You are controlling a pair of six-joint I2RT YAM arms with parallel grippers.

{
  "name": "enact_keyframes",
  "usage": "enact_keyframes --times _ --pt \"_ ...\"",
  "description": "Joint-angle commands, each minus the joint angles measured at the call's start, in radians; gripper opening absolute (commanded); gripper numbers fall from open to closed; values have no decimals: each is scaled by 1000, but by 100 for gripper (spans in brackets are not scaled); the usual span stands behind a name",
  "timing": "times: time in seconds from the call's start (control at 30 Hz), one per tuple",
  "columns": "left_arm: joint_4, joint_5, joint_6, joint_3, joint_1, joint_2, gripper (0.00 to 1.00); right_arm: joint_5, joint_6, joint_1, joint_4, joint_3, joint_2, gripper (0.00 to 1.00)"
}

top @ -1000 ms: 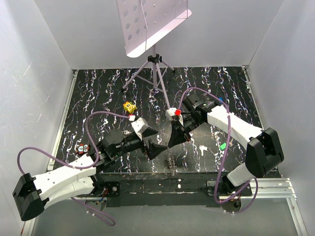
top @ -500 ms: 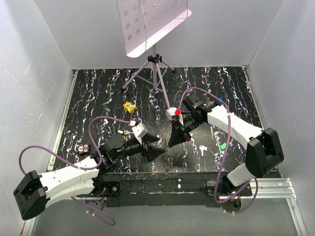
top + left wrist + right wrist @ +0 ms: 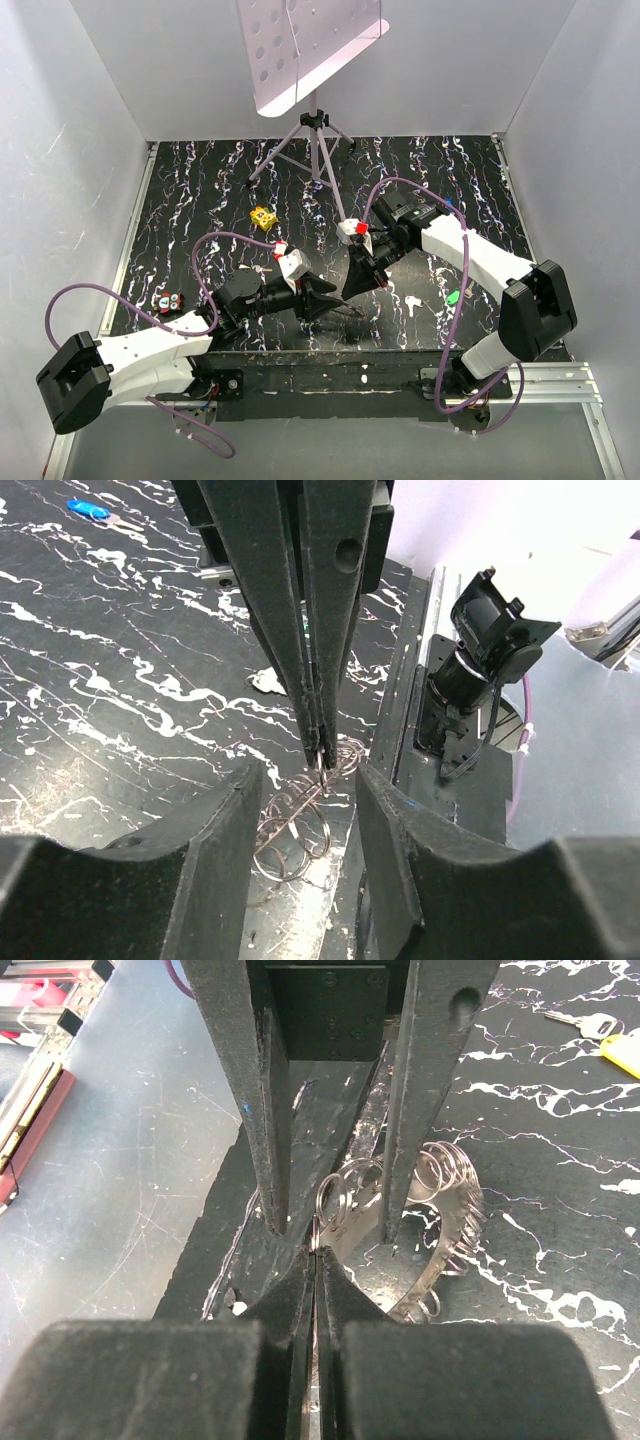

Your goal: Put the keys on the keyring

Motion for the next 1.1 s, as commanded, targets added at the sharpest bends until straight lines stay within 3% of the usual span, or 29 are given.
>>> enact_keyframes --times 0.0,0.1,0.3,0.37,0.43,0.5,0.6,0.67,0.77,1.07 --pt "34 20 -3 33 3 9 39 -46 7 6 3 17 -11 1" --pt "28 21 -3 41 3 24 27 -46 7 5 3 17 -11 1" --pt "-5 18 -8 59 3 46 24 -48 7 5 3 17 -9 1" --pt "-14 15 -5 62 3 47 12 -46 7 6 3 17 -8 1" --pt "-25 9 -5 64 3 44 9 -46 7 6 3 17 -9 1" --pt "-40 3 -6 68 1 41 12 -46 7 5 3 17 -9 1" --pt "-69 -28 -17 75 3 35 38 -45 5 6 5 17 -8 1" --pt "-80 -45 -20 72 1 18 49 -43 7 5 5 17 -9 1" --pt "-100 -65 -21 65 3 -17 53 -41 8 6 5 17 -8 1" --pt "-144 -95 -75 44 3 -123 51 -41 13 6 9 17 -8 1"
